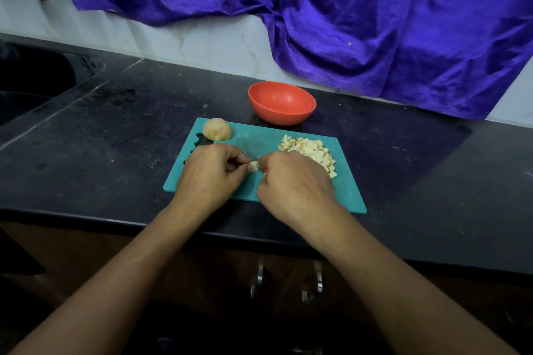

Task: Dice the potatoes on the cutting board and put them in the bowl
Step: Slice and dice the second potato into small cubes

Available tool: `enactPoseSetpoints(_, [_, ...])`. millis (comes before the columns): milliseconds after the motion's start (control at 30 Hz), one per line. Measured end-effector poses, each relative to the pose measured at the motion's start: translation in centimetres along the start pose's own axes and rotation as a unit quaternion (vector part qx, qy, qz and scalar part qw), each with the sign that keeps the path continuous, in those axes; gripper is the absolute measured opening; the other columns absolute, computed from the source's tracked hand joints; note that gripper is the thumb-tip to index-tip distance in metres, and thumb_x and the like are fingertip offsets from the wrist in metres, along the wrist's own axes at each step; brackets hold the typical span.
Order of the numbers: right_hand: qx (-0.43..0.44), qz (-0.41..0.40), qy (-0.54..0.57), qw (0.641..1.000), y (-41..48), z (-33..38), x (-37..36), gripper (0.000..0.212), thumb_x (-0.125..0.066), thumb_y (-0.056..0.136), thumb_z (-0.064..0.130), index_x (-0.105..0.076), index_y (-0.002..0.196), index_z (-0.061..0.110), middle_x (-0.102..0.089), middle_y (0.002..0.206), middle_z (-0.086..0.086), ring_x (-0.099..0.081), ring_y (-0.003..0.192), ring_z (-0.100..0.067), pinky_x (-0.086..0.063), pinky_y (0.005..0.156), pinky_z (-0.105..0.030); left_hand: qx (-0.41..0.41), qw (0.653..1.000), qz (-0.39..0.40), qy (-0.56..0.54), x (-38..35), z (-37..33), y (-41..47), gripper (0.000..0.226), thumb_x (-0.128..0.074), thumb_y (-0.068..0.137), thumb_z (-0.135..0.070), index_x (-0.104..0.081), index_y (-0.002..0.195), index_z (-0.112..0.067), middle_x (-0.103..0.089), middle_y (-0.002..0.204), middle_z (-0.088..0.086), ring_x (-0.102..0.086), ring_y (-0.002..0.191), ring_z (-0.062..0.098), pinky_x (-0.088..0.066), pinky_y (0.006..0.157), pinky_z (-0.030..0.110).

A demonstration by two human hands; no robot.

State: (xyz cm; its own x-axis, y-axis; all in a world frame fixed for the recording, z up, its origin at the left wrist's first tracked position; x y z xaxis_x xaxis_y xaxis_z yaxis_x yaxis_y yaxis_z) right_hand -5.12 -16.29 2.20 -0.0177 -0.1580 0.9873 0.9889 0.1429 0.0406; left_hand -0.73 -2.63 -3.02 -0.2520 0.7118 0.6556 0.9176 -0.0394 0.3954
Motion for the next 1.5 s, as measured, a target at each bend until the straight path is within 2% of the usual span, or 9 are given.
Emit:
enactPoseSetpoints(267, [0.057, -0.041, -0.046, 0.996, -2.0, -0.4, -2.9, 0.060, -0.047, 0.103, 0.025, -0.030, 0.160, 0.028, -0.062, 0.110, -0.001, -0.062, 0.097, -0.022, -0.042, 0.071, -0.036, 0.007, 1.000, -0.012, 0.014, 0.1, 0.2, 0.1, 0.008, -0.079, 0.086, -0.037, -0.080, 0.092, -0.032, -0.072, 0.078, -0.020, -0.065, 0.070, -0.003, -0.059, 0.072, 0.030])
enactPoseSetpoints(433, [0.008, -0.035, 0.082, 0.996, -1.7, -3.7, -2.5, 0.044, -0.050, 0.104, 0.033, -0.050, 0.146, 0.045, -0.067, 0.108, 0.008, -0.061, 0.089, -0.012, -0.053, 0.077, -0.034, 0.010, 1.000, -0.006, 0.014, 0.2, 0.1, -0.1, 0.009, -0.079, 0.086, -0.038, -0.078, 0.094, -0.032, -0.070, 0.076, -0.021, -0.064, 0.069, -0.003, -0.057, 0.070, 0.026])
enactPoseSetpoints(600, [-0.029, -0.022, 0.216, 0.976, -1.1, -4.5, -2.3, 0.038, -0.055, 0.103, 0.029, -0.060, 0.140, 0.037, -0.069, 0.109, 0.013, -0.061, 0.085, -0.006, -0.050, 0.072, -0.030, 0.015, 1.000, -0.004, 0.021, 0.3, 0.0, -0.3, 0.010, -0.078, 0.088, -0.037, -0.079, 0.095, -0.031, -0.064, 0.069, -0.023, -0.062, 0.066, -0.002, -0.044, 0.063, 0.018])
enactPoseSetpoints(733, [-0.012, -0.047, 0.155, 0.987, -0.9, -3.4, -0.1, 0.040, -0.054, 0.102, 0.029, -0.059, 0.141, 0.038, -0.067, 0.128, 0.010, -0.063, 0.104, -0.012, -0.054, 0.084, -0.034, 0.016, 1.000, -0.004, 0.012, 0.3, 0.0, -0.4, 0.009, -0.079, 0.087, -0.037, -0.079, 0.092, -0.030, -0.067, 0.071, -0.022, -0.062, 0.066, -0.002, -0.046, 0.063, 0.021])
enactPoseSetpoints(900, [0.005, -0.038, 0.047, 0.998, -1.0, -1.8, 0.7, 0.036, -0.052, 0.100, 0.027, -0.065, 0.132, 0.036, -0.069, 0.114, 0.004, -0.063, 0.098, -0.021, -0.046, 0.070, -0.034, 0.018, 1.000, -0.007, 0.010, 0.4, -0.1, -0.5, 0.008, -0.080, 0.086, -0.038, -0.078, 0.089, -0.031, -0.070, 0.072, -0.019, -0.063, 0.066, -0.003, -0.053, 0.066, 0.022])
enactPoseSetpoints(1033, [0.008, -0.025, 0.026, 0.999, -1.1, -1.3, 0.7, 0.038, -0.053, 0.098, 0.026, -0.063, 0.133, 0.036, -0.068, 0.112, 0.004, -0.062, 0.097, -0.019, -0.050, 0.072, -0.035, 0.019, 1.000, -0.010, 0.013, 0.4, 0.0, -0.4, 0.008, -0.080, 0.086, -0.037, -0.078, 0.090, -0.030, -0.070, 0.074, -0.020, -0.064, 0.069, -0.003, -0.056, 0.070, 0.024])
enactPoseSetpoints(1200, [0.012, -0.009, 0.013, 1.000, -0.3, -0.1, -0.5, 0.037, -0.054, 0.098, 0.029, -0.063, 0.133, 0.032, -0.066, 0.114, -0.001, -0.062, 0.102, -0.024, -0.043, 0.072, -0.035, 0.014, 1.000, -0.006, 0.013, 0.5, -0.2, -0.5, 0.003, -0.079, 0.087, -0.032, -0.079, 0.089, -0.029, -0.071, 0.074, -0.018, -0.065, 0.069, -0.002, -0.058, 0.073, 0.030])
enactPoseSetpoints(1400, [0.051, -0.042, -0.052, 0.996, -1.9, 0.6, -2.8, 0.059, -0.048, 0.102, 0.025, -0.033, 0.159, 0.026, -0.064, 0.113, -0.004, -0.063, 0.101, -0.025, -0.037, 0.070, -0.036, 0.023, 1.000, -0.015, 0.006, 0.6, -0.1, -0.4, 0.005, -0.080, 0.086, -0.033, -0.079, 0.088, -0.028, -0.072, 0.075, -0.018, -0.065, 0.069, -0.001, -0.057, 0.073, 0.028])
enactPoseSetpoints(1500, [0.061, -0.045, -0.037, 0.996, -2.2, -0.6, -2.7, 0.055, -0.047, 0.103, 0.027, -0.037, 0.157, 0.033, -0.065, 0.113, -0.002, -0.062, 0.100, -0.022, -0.044, 0.074, -0.037, 0.027, 0.999, -0.017, 0.010, 0.7, 0.1, -0.4, 0.005, -0.080, 0.086, -0.033, -0.078, 0.087, -0.029, -0.071, 0.075, -0.018, -0.065, 0.070, -0.002, -0.058, 0.074, 0.029])
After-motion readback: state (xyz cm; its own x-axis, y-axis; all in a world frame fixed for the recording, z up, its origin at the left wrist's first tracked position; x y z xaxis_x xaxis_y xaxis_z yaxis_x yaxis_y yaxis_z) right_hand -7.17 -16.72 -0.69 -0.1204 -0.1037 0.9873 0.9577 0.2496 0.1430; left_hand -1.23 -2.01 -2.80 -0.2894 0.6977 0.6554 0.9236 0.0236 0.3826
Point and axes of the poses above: each hand's wrist, its own y-axis towards the middle knuckle, its own x-axis out of the back of the hand, z = x × y, the point moved 6 cm from there along y, towards the middle knuckle
